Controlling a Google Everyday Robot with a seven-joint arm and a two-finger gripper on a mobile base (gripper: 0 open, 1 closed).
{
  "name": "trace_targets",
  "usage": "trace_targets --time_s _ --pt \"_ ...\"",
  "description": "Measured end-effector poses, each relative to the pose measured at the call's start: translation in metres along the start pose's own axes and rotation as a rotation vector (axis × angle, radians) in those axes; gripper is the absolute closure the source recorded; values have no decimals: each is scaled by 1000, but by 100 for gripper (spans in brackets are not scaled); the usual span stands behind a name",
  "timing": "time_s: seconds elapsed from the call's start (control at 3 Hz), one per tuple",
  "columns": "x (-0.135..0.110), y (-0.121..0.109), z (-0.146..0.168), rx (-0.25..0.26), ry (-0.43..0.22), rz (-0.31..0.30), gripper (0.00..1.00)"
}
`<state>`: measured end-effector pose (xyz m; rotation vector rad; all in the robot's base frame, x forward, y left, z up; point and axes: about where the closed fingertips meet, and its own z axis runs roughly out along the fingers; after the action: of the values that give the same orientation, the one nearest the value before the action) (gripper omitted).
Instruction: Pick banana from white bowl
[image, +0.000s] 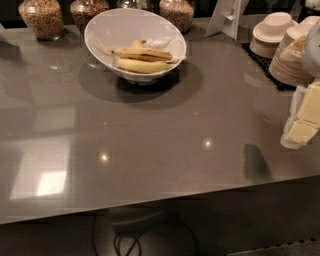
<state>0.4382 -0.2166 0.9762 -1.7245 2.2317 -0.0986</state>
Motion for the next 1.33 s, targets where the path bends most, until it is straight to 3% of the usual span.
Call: trace_targets --time_s 1.0,1.33 --pt "-13 -8 -3 19 -36 -28 0" --pt "-30 -21 -3 42 -131 -50 0"
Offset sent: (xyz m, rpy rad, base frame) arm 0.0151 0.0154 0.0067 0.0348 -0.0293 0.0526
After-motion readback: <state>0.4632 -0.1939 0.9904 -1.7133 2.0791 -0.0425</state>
